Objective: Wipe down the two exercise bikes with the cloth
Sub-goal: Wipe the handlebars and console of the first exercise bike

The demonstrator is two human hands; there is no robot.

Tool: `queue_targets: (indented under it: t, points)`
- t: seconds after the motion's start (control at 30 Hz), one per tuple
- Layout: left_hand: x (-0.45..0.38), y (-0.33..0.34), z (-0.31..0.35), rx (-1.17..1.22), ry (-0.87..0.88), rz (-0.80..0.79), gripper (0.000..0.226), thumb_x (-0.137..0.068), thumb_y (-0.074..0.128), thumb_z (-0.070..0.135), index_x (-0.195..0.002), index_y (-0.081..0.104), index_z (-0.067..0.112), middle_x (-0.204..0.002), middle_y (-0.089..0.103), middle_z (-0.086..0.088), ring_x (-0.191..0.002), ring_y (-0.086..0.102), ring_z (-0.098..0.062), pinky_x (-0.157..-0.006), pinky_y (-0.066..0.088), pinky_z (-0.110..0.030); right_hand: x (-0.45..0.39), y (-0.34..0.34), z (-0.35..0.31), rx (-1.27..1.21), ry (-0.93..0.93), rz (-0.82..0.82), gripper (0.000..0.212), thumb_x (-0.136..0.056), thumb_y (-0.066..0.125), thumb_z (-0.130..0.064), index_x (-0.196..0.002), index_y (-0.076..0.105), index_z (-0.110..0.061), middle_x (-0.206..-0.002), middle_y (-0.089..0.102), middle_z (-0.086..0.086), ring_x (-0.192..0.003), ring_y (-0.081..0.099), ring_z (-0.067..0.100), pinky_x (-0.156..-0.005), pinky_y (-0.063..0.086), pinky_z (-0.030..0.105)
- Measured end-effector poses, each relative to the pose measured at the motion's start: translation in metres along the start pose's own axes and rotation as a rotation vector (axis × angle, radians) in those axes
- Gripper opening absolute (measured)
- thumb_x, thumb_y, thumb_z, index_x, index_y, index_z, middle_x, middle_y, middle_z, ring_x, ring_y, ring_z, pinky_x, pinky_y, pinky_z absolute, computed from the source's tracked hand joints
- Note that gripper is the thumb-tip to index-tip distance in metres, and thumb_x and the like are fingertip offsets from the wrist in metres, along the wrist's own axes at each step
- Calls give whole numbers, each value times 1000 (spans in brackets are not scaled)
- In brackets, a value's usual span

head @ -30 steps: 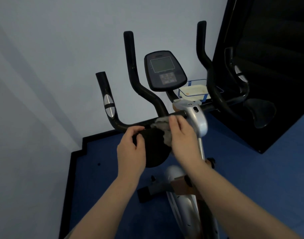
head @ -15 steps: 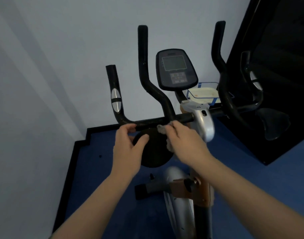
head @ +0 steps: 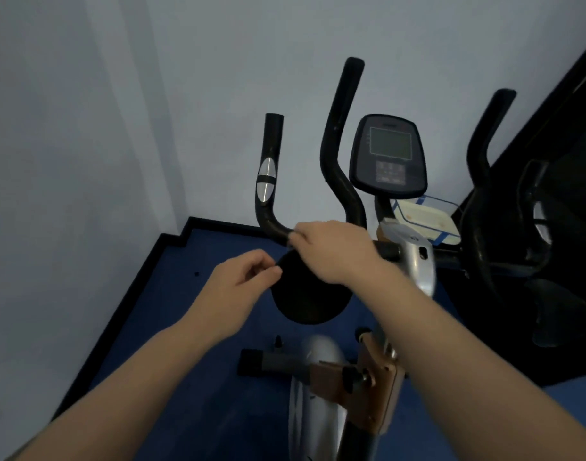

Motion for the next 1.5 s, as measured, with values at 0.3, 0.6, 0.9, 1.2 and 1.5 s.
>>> queue_targets:
  t: [0.3,0.6,0.9,1.2,1.5]
  points:
    - [4,-1,3,-7,-33,-11,17,-95,57,36,-82,65,27,-81,65,-2,-83,61,-27,-85,49,-54,12,3,12,-329,-10,68,31,-101,38,-40,-88,63,-28,-87,65,-4,-87,60,21,-70,44,35]
    - [5,4,5,-21,-11,74,25,-87,52,42,-80,63,21,-77,62,-8,-78,59,-32,-79,49,-57,6,-4,18,-232,-64,-94,31,-103,32,-40,-84,54,-28,-80,58,-6,-88,59,24,-73,45,39]
    - [5,9,1,-18,-30,122,22,-86,50,37,-69,51,23,-66,52,-3,-66,49,-27,-63,40,-43,48,15,4,-120,-11,480,23,-98,49,-26,-112,67,-20,-99,66,-1,-89,53,21,-69,40,34]
    - [2,14,-2,88,-35,135,22,-86,52,28,-67,51,17,-63,48,5,-64,46,-10,-60,39,-18,65,19,16,-428,114,554,25,-98,50,-28,-113,69,-22,-98,63,-5,-94,50,14,-73,40,30]
    - [-15,14,13,57,89,191,35,-70,48,8,-98,64,22,-98,64,9,-98,60,-7,-85,47,-20,72,29,12,-596,248,547,30,-101,39,-34,-116,64,-29,-101,62,-5,-100,54,13,-77,46,32]
Point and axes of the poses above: each hand's wrist, its own x-axis away from the middle knuckle, its own y-axis out of the palm, z = x × y, the point moved 4 cm from there along -x, towards the middle knuckle
